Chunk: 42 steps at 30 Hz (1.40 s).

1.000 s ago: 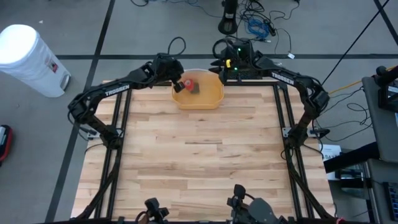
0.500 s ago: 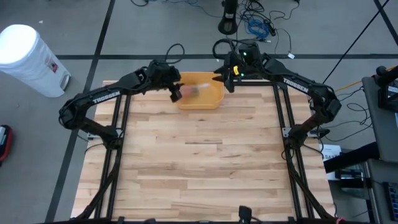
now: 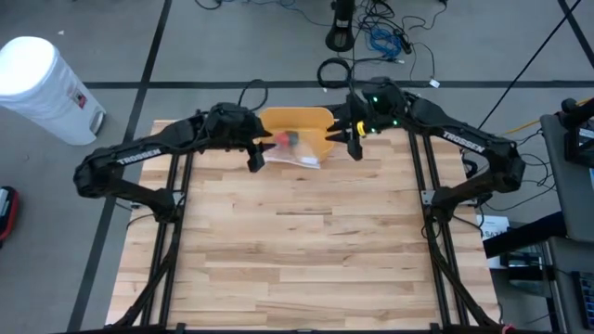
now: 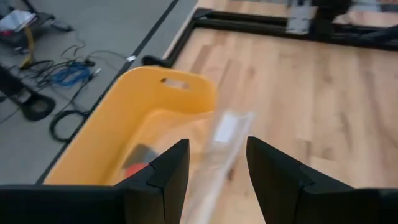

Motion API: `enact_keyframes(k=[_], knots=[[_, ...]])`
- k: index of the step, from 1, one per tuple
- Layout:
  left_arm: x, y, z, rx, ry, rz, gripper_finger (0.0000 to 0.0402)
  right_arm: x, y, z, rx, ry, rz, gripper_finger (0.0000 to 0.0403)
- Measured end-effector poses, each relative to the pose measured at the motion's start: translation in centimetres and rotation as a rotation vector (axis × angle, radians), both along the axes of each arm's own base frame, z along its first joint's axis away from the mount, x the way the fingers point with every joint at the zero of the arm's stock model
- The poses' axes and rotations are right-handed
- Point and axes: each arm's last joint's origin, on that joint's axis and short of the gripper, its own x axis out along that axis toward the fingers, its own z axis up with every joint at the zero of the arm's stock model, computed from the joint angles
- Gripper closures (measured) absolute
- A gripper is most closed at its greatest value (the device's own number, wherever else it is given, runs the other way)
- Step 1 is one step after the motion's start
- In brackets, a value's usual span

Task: Roll bandage
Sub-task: Return to Home Position

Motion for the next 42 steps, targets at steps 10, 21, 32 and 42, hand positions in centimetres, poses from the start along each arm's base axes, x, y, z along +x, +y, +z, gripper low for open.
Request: enact_keyframes(k=[10, 21, 32, 42], knots=[[1.1, -5.0, -0.4, -0.042, 0.036, -0.114, 0.0245, -0.8, 5.2, 0.2, 0.022, 0.132, 0.074, 0.0326], [-0.6, -11.6, -1.0, 0.057, 0.017, -0.11, 0.0393, -3.9, 10.6, 1.8, 0.031, 0.159, 0.18, 0.0398], [-2.6, -16.7, -3.3, 0.131, -0.024, -0.069, 0.0398, -6.9, 14.7, -2.2, 0.013, 0.046, 0.153, 0.0402], [-2.4, -18.2, -9.1, 0.095, -0.144, -0.183, 0.0398, -7.9, 16.2, -8.3, -0.024, -0.156, 0.183, 0.0402]])
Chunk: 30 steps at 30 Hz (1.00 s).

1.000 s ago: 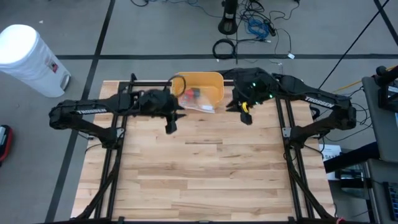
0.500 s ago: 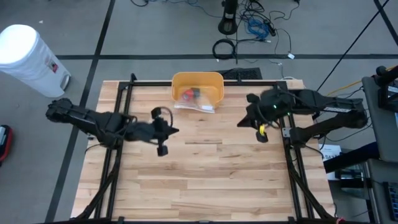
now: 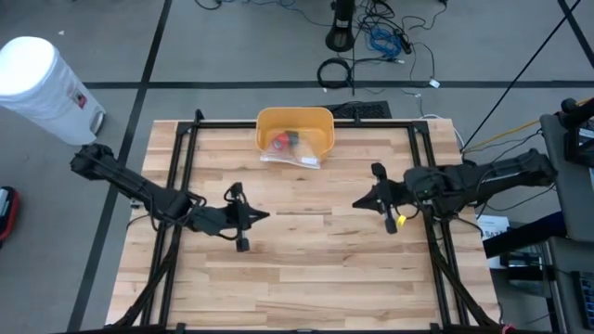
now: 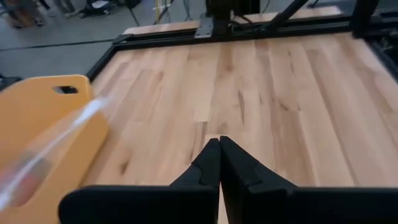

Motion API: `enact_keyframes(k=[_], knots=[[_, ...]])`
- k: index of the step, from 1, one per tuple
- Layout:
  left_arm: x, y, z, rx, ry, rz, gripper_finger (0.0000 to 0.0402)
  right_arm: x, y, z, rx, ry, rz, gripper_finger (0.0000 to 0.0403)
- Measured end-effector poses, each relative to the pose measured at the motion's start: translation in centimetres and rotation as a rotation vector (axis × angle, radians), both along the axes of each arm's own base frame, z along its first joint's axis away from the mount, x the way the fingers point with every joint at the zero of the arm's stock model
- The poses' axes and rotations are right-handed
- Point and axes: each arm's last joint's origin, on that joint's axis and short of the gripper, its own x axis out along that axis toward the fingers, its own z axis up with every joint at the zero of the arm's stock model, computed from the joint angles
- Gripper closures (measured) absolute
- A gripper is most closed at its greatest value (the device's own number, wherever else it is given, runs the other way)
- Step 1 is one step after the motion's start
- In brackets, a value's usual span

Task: Roll bandage
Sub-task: Return to Home Position

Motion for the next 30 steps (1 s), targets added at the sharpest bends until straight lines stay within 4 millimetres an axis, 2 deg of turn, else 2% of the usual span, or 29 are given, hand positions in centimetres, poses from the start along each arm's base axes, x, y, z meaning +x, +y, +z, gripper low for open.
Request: enact_keyframes(k=[8, 17, 22, 30], knots=[[-0.9, 1.3, -3.2, -0.04, -0.05, -0.037, 0.0399, 0.3, 0.2, -2.9, -0.084, -0.081, -0.139, 0.0403], [-3.1, 3.3, -6.6, -0.051, -0.182, -0.105, 0.0399, -0.1, 0.5, -7.3, -0.04, -0.129, -0.092, 0.0403], [-4.3, 4.4, -8.1, -0.055, -0.175, -0.093, 0.0399, -0.7, 0.4, -9.5, -0.001, -0.163, -0.085, 0.0403], [-5.7, 5.9, -9.3, -0.064, -0.184, -0.075, 0.0399, -1.3, 0.3, -11.0, 0.005, -0.198, -0.085, 0.0403]])
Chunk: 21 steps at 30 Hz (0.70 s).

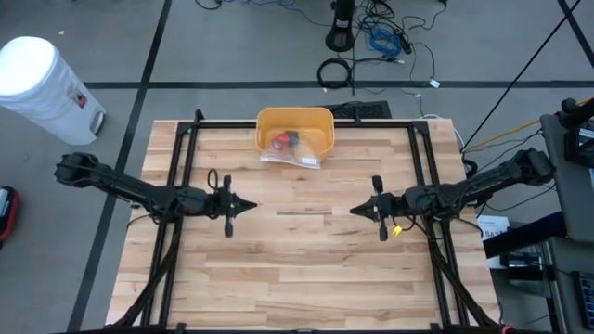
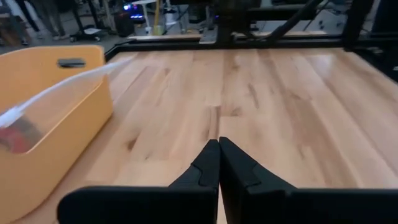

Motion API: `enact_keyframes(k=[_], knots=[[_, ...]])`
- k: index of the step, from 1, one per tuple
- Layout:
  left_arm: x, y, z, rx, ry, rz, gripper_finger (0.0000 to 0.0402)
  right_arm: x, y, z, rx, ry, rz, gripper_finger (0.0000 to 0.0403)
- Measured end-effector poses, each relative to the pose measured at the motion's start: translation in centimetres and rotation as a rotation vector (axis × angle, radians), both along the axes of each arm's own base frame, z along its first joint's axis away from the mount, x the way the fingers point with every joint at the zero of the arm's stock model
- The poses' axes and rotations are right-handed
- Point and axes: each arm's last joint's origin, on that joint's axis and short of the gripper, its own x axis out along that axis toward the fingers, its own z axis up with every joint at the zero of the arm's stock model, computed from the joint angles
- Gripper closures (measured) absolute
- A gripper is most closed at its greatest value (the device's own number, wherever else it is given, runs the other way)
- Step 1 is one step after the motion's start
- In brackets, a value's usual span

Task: Roll bandage
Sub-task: Return to Home Position

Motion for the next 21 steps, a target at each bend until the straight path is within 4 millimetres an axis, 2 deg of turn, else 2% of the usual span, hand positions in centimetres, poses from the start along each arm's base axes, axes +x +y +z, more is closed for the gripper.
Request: enact_keyframes(k=[8, 21], knots=[[-1.8, 1.0, -1.5, -0.017, -0.032, 0.027, 0.0399, -0.4, 0.0, -1.0, 0.013, -0.001, 0.044, 0.0403], [-3.5, 1.5, -2.1, -0.032, -0.09, 0.009, 0.0399, -2.2, -0.4, -3.6, 0.06, -0.078, 0.042, 0.0403]])
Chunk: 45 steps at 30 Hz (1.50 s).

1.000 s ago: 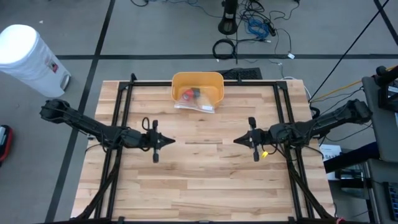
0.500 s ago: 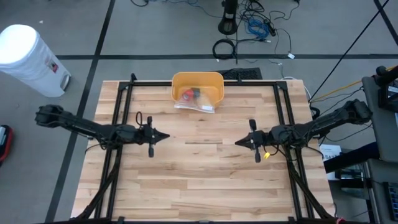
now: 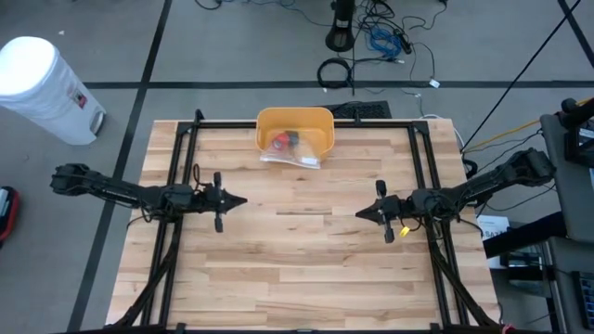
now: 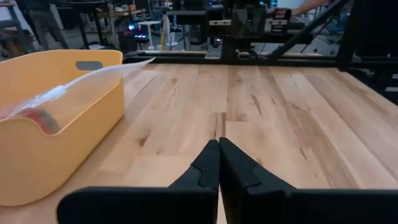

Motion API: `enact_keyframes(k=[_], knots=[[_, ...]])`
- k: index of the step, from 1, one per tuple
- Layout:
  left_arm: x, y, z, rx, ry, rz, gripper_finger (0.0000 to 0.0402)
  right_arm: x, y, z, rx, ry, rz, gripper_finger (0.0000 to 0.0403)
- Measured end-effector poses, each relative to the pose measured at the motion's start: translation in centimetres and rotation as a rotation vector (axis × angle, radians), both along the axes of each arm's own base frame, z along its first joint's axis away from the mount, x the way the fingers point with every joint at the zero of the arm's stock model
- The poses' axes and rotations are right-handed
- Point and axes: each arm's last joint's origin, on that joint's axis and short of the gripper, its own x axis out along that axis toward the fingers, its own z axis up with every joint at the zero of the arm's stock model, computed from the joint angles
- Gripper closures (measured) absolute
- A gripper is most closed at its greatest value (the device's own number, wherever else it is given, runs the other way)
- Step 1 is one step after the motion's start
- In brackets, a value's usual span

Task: Roll bandage
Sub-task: Return to Home Position

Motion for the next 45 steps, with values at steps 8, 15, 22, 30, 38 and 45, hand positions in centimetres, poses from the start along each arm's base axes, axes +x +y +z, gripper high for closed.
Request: enact_keyframes(k=[8, 15, 22, 30, 38, 45], knots=[[-0.6, 0.2, 0.0, 0.034, 0.015, 0.009, 0.0399, -0.3, -0.2, 0.3, -0.005, -0.017, -0.001, 0.0403], [-1.8, 0.4, 0.5, 0.025, -0.03, 0.01, 0.0399, -1.3, -0.5, 0.9, -0.001, -0.031, 0.012, 0.0403], [-2.9, 0.4, 1.0, 0.016, -0.093, -0.034, 0.0399, -2.4, -0.7, 1.4, 0.0, -0.059, 0.025, 0.0403], [-3.5, 0.4, 1.7, 0.054, -0.181, -0.048, 0.0399, -3.4, -0.7, 2.1, -0.009, -0.122, 0.079, 0.0403], [-3.5, 0.4, 1.7, 0.059, -0.181, -0.044, 0.0399, -4.5, -1.4, 2.2, -0.036, -0.154, 0.082, 0.0403], [-3.5, 0.4, 1.7, 0.051, -0.181, -0.045, 0.0399, -5.1, -2.3, 2.4, -0.061, -0.191, 0.006, 0.0403]])
